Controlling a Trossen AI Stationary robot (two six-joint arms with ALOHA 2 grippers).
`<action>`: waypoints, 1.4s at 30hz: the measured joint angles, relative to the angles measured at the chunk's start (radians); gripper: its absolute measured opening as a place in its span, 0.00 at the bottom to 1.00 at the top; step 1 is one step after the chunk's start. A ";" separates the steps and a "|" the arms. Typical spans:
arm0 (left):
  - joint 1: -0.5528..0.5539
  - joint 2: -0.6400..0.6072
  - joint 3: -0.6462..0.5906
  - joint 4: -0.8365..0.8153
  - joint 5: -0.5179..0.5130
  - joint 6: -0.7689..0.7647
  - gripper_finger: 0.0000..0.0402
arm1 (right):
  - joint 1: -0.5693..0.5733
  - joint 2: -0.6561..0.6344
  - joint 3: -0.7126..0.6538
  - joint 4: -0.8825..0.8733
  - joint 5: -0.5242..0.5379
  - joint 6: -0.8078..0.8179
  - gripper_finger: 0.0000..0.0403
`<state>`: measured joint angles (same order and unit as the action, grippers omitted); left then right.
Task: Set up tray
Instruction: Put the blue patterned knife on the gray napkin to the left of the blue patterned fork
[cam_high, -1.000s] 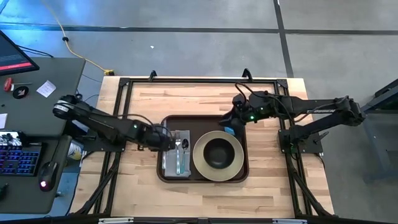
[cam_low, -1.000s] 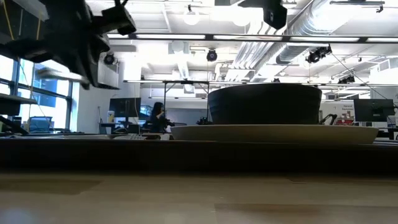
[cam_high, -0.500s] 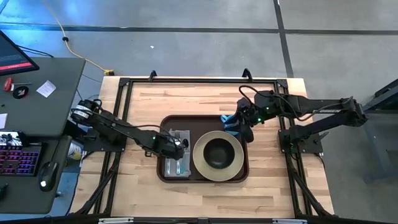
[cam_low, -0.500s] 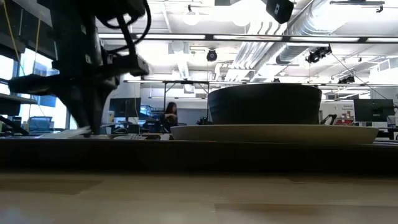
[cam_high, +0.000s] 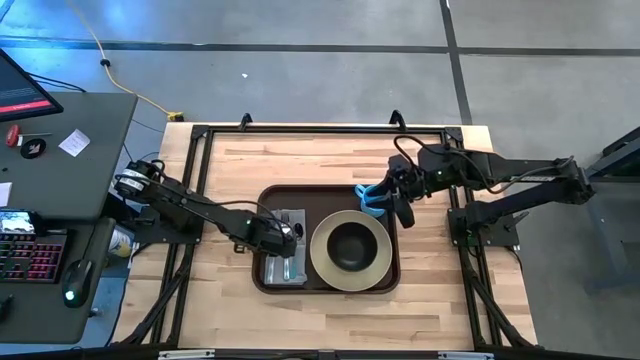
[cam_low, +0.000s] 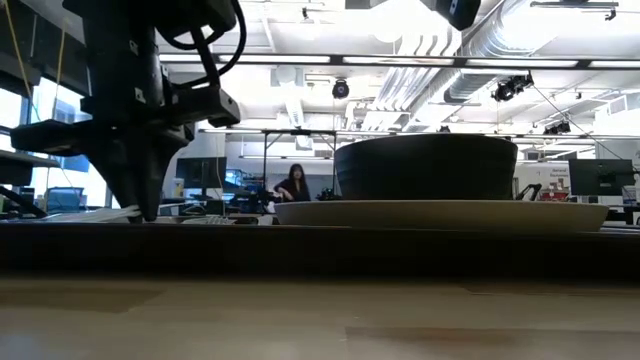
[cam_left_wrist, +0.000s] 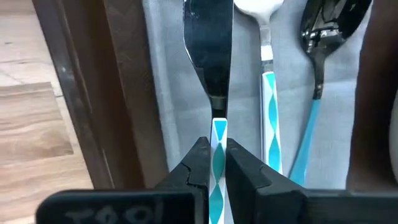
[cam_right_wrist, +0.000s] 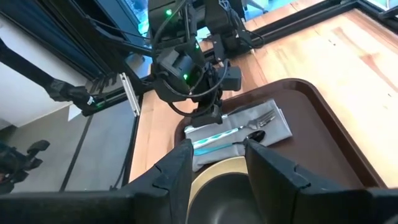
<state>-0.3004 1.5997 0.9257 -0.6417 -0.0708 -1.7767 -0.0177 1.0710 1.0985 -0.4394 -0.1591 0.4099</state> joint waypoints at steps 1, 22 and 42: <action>0.000 0.000 0.000 -0.002 0.001 0.000 0.16 | 0.000 0.000 0.000 -0.002 -0.003 0.000 0.35; 0.040 0.071 -0.003 0.091 0.040 0.015 0.18 | 0.000 0.000 -0.002 -0.045 -0.005 -0.031 0.35; 0.052 0.081 0.060 -0.019 0.033 -0.026 0.16 | 0.000 0.000 -0.002 -0.059 -0.008 -0.049 0.35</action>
<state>-0.2485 1.6806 0.9855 -0.6605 -0.0382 -1.8030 -0.0174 1.0714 1.0962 -0.4988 -0.1669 0.3613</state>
